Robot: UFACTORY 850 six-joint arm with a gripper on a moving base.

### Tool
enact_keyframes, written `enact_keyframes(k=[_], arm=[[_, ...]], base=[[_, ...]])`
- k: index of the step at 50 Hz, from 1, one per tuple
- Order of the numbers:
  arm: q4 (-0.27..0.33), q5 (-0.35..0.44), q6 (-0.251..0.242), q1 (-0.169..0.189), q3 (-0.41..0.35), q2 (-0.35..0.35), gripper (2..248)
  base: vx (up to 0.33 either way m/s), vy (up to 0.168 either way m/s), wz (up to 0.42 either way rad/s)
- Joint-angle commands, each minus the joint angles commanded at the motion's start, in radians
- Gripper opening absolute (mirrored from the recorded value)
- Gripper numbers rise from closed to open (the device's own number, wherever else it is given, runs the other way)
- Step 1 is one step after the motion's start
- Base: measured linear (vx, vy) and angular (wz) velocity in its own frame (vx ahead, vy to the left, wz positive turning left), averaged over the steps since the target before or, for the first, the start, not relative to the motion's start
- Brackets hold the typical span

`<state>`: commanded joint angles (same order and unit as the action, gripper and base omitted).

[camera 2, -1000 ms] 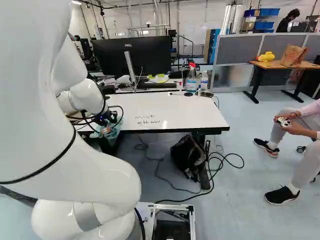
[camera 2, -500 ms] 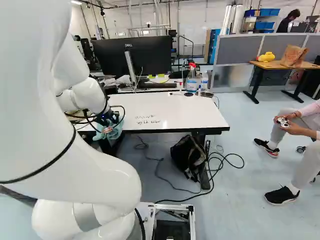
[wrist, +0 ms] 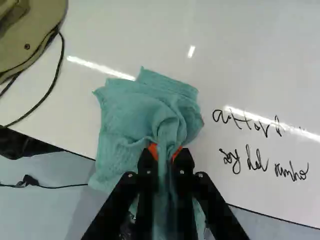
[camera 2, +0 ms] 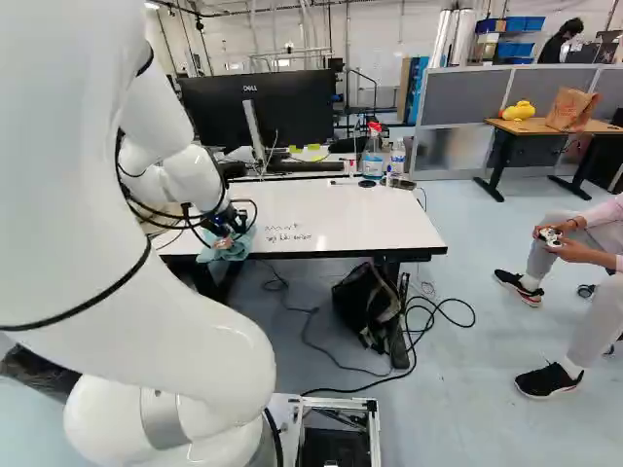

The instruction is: Clean the table with the green towel

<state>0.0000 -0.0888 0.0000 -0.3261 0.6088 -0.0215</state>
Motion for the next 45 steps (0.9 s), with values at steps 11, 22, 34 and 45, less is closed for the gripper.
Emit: enact_keyframes(k=[11, 22, 34, 45], arm=[[0.000, 0.000, 0.000, 0.017, 0.054, 0.053, 46], [0.000, 0.000, 0.000, 0.030, 0.109, 0.105, 46], [0.000, 0.000, 0.000, 0.040, 0.171, 0.160, 46], [0.000, 0.000, 0.000, 0.038, 0.230, 0.212, 46]], base=[[0.000, 0.000, 0.000], [0.000, 0.000, 0.000], [0.000, 0.000, 0.000], [0.000, 0.000, 0.000]])
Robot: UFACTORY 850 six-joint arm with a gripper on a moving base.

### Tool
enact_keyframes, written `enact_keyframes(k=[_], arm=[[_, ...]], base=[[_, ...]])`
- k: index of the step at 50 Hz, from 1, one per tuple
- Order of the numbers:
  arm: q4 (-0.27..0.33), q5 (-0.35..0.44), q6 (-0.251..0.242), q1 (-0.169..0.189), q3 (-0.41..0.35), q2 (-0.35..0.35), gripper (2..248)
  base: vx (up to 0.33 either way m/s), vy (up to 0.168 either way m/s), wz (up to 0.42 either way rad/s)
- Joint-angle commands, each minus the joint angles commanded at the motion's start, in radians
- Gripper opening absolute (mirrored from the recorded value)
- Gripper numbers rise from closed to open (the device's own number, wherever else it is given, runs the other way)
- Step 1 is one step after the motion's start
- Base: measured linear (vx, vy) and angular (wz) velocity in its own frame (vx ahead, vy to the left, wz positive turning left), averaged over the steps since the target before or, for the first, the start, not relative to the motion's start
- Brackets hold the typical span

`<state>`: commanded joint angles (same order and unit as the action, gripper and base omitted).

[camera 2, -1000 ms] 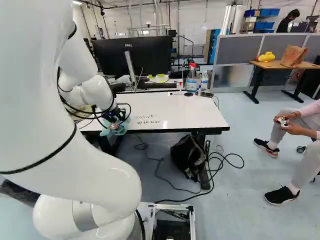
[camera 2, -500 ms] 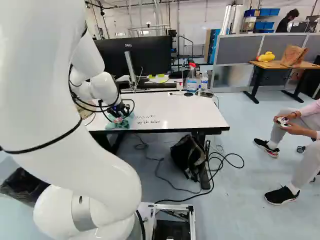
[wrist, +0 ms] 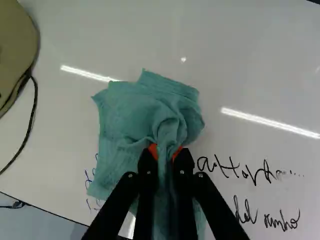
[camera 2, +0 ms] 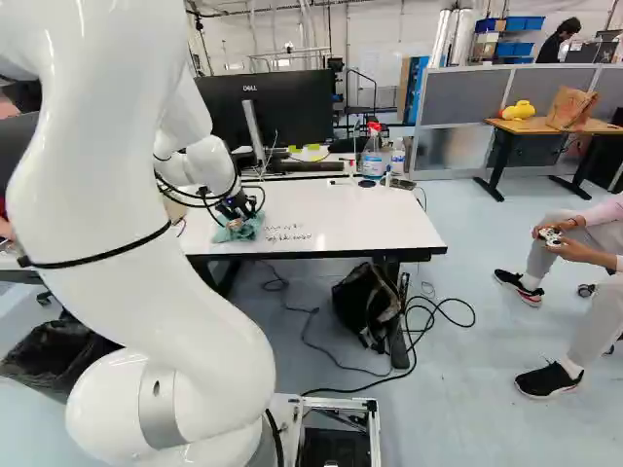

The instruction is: Clean the table with the green towel

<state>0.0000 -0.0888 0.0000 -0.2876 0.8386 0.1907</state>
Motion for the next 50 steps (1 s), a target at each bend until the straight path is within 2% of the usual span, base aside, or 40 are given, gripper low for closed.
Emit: enact_keyframes(k=[13, 50], arm=[[0.000, 0.000, 0.000, -0.030, 0.034, 0.029, 46], [0.000, 0.000, 0.000, -0.160, -0.007, -0.006, 46]], base=[[0.000, 0.000, 0.000], [0.000, 0.000, 0.000]])
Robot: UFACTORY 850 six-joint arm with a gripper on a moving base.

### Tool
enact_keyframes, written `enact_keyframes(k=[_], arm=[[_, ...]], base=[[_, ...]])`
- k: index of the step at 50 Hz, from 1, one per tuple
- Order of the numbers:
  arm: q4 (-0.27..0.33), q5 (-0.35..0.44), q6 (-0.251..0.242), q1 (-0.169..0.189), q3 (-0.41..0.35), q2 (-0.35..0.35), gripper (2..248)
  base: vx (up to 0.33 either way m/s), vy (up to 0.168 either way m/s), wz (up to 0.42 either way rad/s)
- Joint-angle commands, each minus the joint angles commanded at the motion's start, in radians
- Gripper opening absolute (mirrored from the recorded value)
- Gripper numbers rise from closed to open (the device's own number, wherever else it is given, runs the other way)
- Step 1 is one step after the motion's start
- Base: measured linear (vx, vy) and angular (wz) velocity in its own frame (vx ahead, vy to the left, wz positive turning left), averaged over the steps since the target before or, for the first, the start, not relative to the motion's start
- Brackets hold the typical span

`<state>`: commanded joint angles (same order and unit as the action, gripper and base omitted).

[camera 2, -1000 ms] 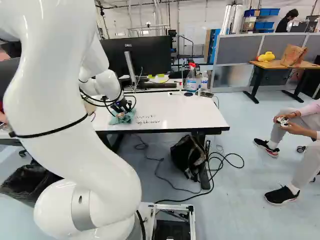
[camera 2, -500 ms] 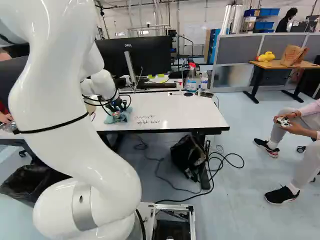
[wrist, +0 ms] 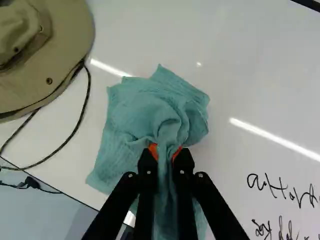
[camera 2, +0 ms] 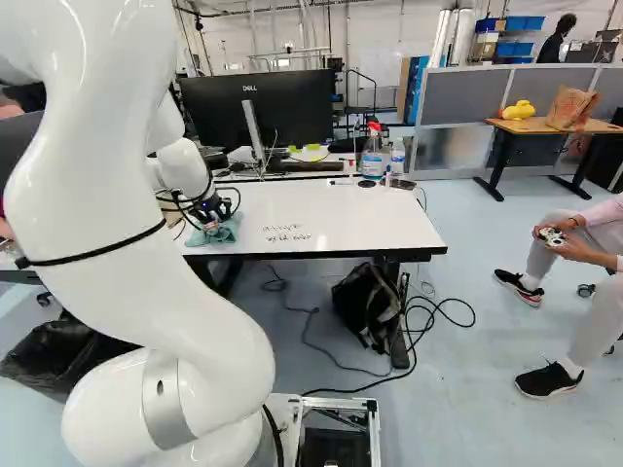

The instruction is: Clean the table with the green towel

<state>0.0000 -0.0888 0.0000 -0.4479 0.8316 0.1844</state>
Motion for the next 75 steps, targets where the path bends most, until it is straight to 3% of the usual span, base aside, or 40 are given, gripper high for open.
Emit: enact_keyframes(k=[21, 34, 56, 75], arm=[[0.000, 0.000, 0.000, -0.059, -0.074, -0.065, 46], [0.000, 0.000, 0.000, -0.076, -0.134, -0.120, 46], [0.000, 0.000, 0.000, -0.023, -0.219, -0.201, 46], [0.000, 0.000, 0.000, 0.045, -0.179, -0.163, 46]], base=[[0.000, 0.000, 0.000], [0.000, 0.000, 0.000], [0.000, 0.000, 0.000], [0.000, 0.000, 0.000]])
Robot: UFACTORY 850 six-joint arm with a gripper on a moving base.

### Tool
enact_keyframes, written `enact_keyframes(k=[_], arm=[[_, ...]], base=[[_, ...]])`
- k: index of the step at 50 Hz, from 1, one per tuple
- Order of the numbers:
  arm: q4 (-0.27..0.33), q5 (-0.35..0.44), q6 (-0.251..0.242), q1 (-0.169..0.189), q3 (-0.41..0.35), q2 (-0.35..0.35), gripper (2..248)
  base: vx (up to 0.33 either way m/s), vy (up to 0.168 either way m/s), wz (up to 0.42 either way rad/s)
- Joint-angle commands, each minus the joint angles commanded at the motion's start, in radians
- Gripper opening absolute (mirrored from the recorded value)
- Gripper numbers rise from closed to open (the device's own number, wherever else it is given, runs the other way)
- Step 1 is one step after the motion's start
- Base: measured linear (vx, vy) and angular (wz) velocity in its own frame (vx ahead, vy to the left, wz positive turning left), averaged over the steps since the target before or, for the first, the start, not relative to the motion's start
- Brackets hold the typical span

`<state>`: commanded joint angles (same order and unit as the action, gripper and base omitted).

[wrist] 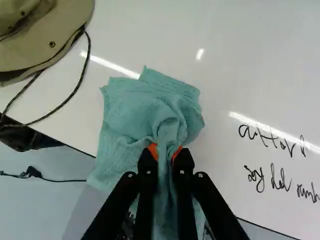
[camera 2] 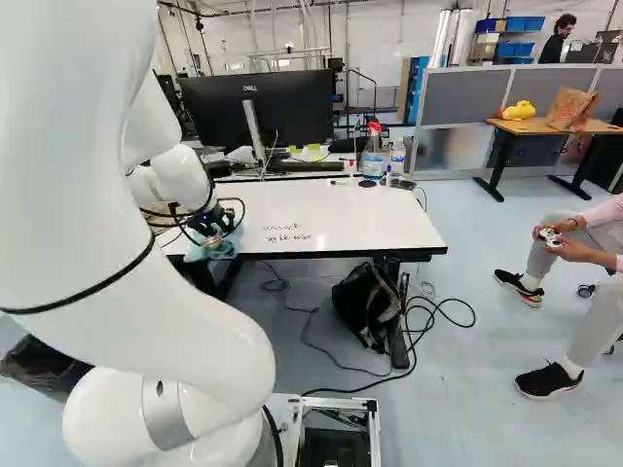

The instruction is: Clean the table with the green towel

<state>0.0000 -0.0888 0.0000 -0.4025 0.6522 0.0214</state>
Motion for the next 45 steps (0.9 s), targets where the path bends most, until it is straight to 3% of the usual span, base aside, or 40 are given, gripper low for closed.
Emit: enact_keyframes(k=[45], arm=[[0.000, 0.000, 0.000, 0.062, 0.218, 0.197, 46]], base=[[0.000, 0.000, 0.000]])
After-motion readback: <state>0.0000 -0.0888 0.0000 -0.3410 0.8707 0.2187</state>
